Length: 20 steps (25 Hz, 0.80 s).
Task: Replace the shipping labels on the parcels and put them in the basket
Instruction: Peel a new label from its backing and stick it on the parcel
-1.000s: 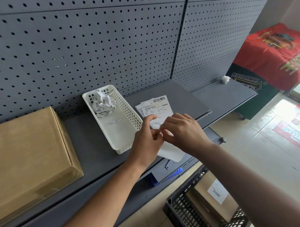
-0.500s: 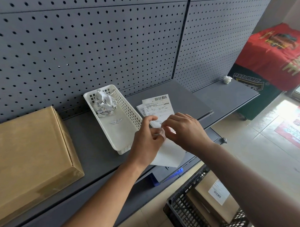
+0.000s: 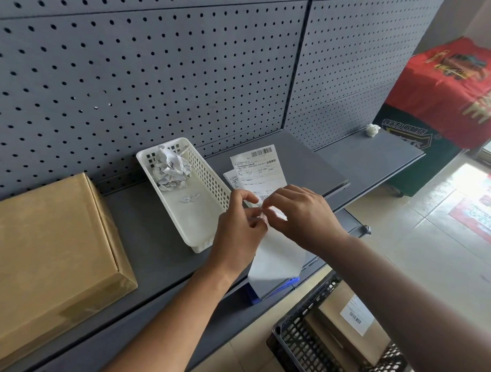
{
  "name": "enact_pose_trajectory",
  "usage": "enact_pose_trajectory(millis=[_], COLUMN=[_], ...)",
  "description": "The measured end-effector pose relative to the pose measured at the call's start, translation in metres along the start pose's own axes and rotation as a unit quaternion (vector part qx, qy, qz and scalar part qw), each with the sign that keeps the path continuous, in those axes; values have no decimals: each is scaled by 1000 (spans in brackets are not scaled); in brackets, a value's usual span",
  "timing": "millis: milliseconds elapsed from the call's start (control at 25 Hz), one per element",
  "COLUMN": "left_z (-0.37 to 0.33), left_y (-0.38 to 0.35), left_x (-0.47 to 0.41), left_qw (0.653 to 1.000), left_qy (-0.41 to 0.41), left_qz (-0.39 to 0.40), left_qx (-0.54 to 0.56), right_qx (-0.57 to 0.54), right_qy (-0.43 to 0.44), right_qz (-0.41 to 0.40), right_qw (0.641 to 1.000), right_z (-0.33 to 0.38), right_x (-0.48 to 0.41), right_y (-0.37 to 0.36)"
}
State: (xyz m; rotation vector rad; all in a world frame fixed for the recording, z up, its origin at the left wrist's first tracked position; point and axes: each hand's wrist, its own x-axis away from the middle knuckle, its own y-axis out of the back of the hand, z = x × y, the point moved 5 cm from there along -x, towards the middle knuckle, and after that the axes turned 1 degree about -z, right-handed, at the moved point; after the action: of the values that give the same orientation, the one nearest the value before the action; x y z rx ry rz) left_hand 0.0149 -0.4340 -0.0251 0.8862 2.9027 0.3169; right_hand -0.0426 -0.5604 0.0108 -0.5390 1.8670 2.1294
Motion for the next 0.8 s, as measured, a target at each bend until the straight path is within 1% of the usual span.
enact_pose_trajectory(millis=[160, 280, 400, 560, 680, 800], left_z=[0, -1, 3, 10, 13, 15], left_y=[-1, -2, -1, 1, 1, 1], left_x=[0, 1, 0, -1, -1, 0], left_qw=[1000, 1000, 1000, 1000, 1000, 1000], left_qy=[-17, -19, -3, 23, 17, -1], left_qz=[-1, 0, -2, -8, -10, -17], left_qx=[-22, -24, -13, -10, -15, -19], right_qx=[5, 4, -31, -84, -116, -118], right_qy=[-15, -32, -93, -182, -236, -273], right_qz=[-22, -11, -1, -19, -38, -41], right_qw=[1000, 999, 995, 979, 964, 954], right_z=[4, 4, -1, -15, -27, -36], right_x=[-1, -3, -5, -9, -15, -23], right_y=[1, -1, -3, 0, 4, 9])
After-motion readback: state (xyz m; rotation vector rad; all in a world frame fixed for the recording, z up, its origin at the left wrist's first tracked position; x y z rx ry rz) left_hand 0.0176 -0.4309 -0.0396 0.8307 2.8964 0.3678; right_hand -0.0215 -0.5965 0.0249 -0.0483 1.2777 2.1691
